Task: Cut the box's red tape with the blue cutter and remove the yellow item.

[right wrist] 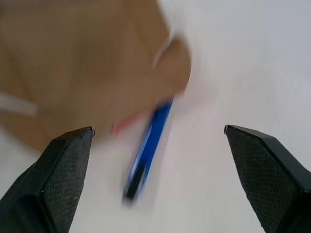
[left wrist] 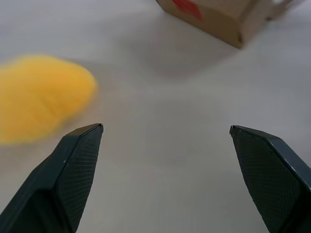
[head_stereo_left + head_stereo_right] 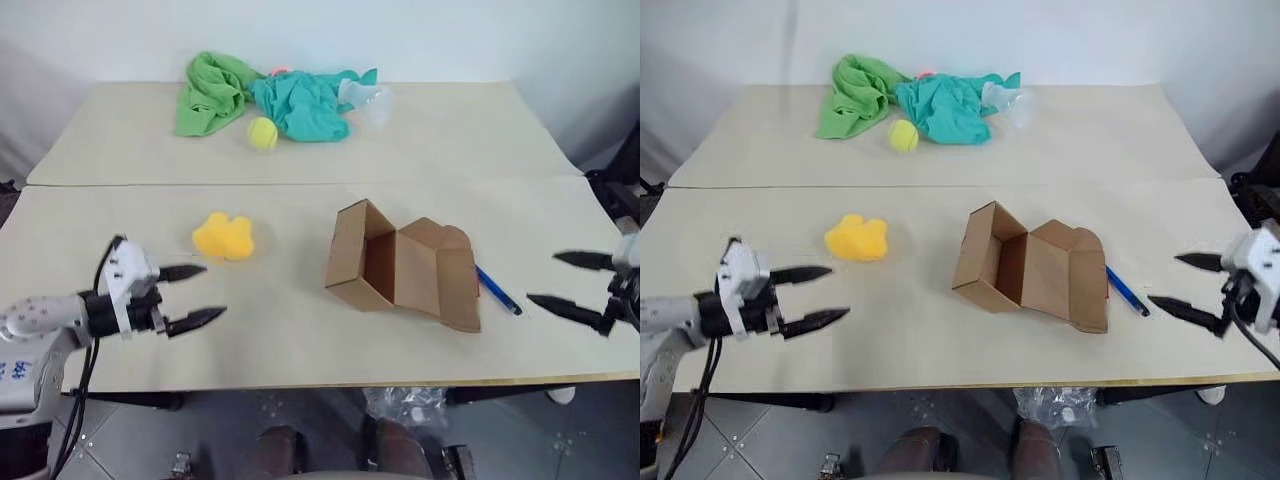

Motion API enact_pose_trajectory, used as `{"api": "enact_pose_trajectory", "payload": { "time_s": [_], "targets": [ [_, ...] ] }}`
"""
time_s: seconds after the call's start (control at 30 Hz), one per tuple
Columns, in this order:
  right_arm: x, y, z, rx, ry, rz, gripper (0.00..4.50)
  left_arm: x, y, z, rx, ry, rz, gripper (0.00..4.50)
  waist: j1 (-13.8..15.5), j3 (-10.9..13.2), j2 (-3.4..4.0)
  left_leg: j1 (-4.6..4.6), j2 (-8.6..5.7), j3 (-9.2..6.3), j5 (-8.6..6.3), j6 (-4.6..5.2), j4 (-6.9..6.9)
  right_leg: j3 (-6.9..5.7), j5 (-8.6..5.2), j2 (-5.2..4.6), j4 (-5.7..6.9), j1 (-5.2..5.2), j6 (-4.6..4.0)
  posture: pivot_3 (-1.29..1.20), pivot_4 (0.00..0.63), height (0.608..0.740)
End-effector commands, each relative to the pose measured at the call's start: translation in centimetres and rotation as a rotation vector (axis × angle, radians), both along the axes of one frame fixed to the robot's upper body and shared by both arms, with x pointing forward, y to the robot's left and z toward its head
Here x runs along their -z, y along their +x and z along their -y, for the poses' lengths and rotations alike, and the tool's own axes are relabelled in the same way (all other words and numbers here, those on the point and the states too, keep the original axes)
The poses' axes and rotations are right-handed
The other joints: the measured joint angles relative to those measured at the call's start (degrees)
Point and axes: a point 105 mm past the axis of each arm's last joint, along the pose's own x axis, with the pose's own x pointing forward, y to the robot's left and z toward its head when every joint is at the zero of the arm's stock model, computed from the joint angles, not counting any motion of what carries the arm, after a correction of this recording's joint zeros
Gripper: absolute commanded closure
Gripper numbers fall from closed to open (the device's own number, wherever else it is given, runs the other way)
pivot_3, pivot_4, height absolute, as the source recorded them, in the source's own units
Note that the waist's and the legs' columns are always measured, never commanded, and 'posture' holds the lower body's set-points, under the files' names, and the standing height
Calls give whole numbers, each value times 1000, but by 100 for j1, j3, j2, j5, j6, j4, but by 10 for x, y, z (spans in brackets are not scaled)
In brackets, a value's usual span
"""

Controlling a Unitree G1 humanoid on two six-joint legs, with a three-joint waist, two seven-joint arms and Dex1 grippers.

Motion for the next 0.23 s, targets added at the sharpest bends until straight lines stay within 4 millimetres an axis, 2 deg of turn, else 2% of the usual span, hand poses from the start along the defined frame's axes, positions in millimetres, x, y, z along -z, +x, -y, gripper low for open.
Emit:
{"api": "enact_pose_trajectory", "payload": {
  "time_s": [0.03, 0.13, 0.23],
  "targets": [
    [2, -8, 14, 34, -31, 27, 0, 6, -17, -3, 11, -13, -1, 68, -22, 3, 5, 12, 0, 6, -1, -2, -4, 5, -3, -3, 8, 3, -6, 0, 150, 740],
    [9, -11, 17, 52, -31, 27, 0, 14, -25, -4, 7, -18, -19, 68, -78, 4, 6, 23, 4, 9, -10, -19, -4, 9, -11, -10, 23, 0, -20, 0, 150, 740],
    [13, -11, 15, 65, -12, 31, 0, 13, -29, 2, 29, -62, -16, 68, -86, 4, 6, 29, 5, 6, -19, -43, -3, 11, -16, -22, 24, -3, -29, 0, 150, 740]
  ]
}}
